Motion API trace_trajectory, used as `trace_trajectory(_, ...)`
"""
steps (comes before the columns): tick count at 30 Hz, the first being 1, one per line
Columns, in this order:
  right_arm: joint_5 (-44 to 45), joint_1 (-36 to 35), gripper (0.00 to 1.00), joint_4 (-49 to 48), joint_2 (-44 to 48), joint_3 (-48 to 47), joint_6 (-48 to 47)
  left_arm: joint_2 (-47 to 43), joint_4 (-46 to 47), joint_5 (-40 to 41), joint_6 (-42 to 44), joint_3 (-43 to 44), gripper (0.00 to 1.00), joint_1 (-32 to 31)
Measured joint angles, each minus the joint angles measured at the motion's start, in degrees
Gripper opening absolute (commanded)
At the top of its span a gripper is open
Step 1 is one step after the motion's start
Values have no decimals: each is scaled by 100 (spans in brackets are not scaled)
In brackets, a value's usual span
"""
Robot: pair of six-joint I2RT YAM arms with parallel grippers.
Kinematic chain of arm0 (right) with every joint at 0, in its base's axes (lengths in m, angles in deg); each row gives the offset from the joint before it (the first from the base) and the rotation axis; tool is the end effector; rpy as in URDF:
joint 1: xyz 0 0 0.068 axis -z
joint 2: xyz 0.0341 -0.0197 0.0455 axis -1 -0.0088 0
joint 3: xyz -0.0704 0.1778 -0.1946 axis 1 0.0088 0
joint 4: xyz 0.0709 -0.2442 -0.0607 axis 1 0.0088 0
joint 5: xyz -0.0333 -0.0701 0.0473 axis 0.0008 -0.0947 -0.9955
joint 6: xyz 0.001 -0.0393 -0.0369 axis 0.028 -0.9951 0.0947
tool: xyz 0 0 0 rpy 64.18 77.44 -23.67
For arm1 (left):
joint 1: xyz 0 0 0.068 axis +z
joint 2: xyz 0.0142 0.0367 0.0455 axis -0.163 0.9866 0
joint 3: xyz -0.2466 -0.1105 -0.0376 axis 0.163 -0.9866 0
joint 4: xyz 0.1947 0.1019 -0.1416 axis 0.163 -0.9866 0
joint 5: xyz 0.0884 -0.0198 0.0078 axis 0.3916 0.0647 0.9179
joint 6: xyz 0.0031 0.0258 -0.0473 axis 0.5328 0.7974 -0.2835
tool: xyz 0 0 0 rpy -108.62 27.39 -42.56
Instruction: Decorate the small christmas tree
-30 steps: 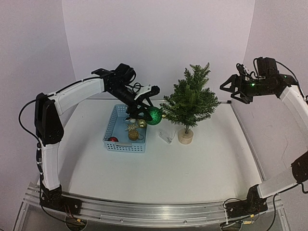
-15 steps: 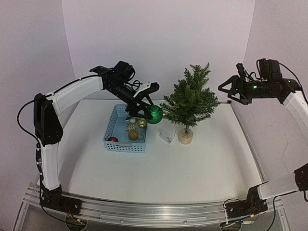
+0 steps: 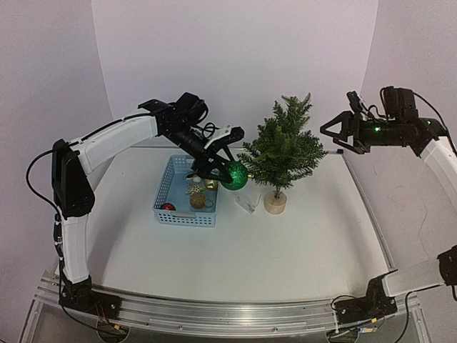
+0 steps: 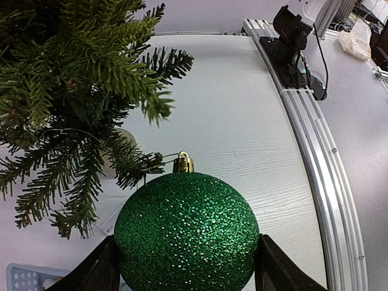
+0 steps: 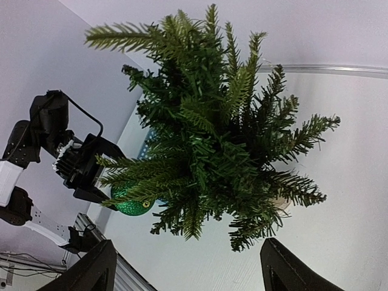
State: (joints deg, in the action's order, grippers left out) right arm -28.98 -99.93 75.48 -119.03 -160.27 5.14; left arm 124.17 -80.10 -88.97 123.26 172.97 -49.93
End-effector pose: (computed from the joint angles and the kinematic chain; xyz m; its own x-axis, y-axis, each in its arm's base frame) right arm 0.2450 0.0632 0.4292 -0.6222 0.1366 -0.7709 -0.4289 0.7643 0.4816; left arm 0.3158 -0.3032 0.3335 0.1086 0.5712 -0.8136 0.9837 -0.1795 0.0053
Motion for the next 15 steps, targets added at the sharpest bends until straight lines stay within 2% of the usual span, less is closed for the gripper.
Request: trace_trajectory(15,301,-1000,78,-383,3,560,204,-13,94,519,-12,-384,30,-33)
